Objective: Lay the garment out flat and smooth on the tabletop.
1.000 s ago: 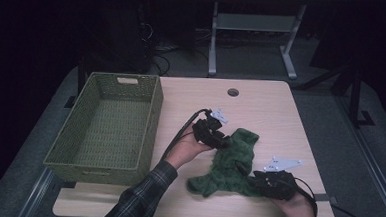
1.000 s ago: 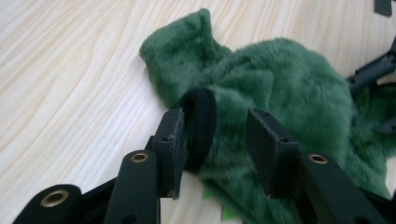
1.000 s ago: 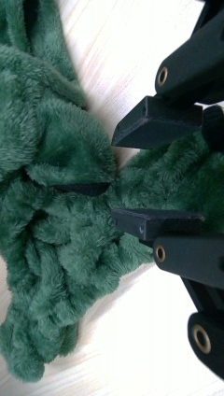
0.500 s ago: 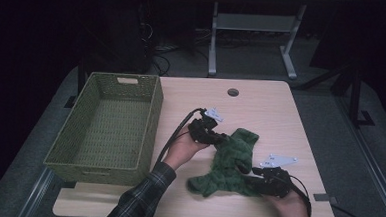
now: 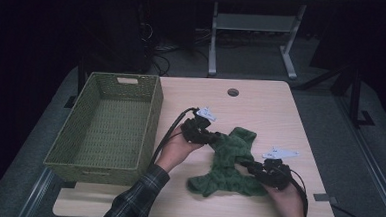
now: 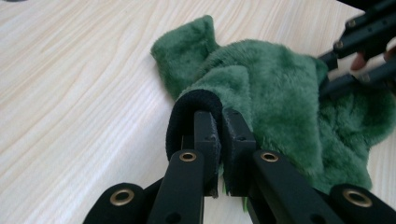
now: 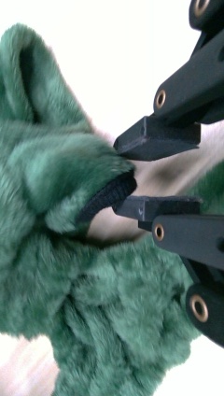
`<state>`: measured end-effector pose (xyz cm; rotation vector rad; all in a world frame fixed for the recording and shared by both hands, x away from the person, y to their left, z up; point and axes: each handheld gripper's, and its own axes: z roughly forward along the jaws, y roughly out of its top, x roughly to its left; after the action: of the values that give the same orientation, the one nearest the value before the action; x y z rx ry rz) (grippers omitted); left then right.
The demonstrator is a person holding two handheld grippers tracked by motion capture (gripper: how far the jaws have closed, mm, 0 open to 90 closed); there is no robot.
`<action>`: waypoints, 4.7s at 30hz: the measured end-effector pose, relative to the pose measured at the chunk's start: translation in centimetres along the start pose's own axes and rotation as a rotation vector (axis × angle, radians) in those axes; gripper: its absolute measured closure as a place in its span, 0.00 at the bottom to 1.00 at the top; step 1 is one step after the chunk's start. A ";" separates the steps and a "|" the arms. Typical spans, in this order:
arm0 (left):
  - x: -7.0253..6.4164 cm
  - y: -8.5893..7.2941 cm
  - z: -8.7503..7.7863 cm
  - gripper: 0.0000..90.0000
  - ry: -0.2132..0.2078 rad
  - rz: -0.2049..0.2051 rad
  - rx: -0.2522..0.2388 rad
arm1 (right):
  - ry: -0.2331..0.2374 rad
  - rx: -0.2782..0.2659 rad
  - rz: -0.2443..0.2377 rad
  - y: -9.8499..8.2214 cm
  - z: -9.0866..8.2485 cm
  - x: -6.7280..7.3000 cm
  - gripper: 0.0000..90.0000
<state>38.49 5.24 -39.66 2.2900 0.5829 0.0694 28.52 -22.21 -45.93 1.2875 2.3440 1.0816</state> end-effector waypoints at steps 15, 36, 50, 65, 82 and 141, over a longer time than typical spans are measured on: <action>-0.4 -2.5 -2.2 0.96 0.052 -0.027 0.058 | -0.042 -0.156 -0.047 4.1 -2.6 -3.0 0.96; 0.0 -5.8 1.8 0.93 0.063 -0.058 0.173 | 0.026 0.145 -0.076 3.8 3.6 -4.5 0.96; -0.3 -2.0 -2.4 0.61 0.067 -0.051 0.030 | -0.004 0.007 -0.049 5.7 -1.8 -5.4 0.67; 2.8 3.2 3.5 0.65 0.064 -0.040 0.055 | 0.032 0.048 0.005 9.5 3.9 -6.7 0.66; 3.2 1.8 8.1 0.66 0.050 -0.043 0.198 | -0.015 0.113 -0.006 8.6 8.5 -6.4 0.64; 5.8 -0.7 2.0 0.52 0.184 -0.085 0.020 | -0.009 0.021 -0.012 9.3 4.9 -6.8 0.68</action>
<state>43.85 6.78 -42.29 2.2904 0.7776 0.2360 40.79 -22.24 -43.49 1.2811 2.3599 1.0487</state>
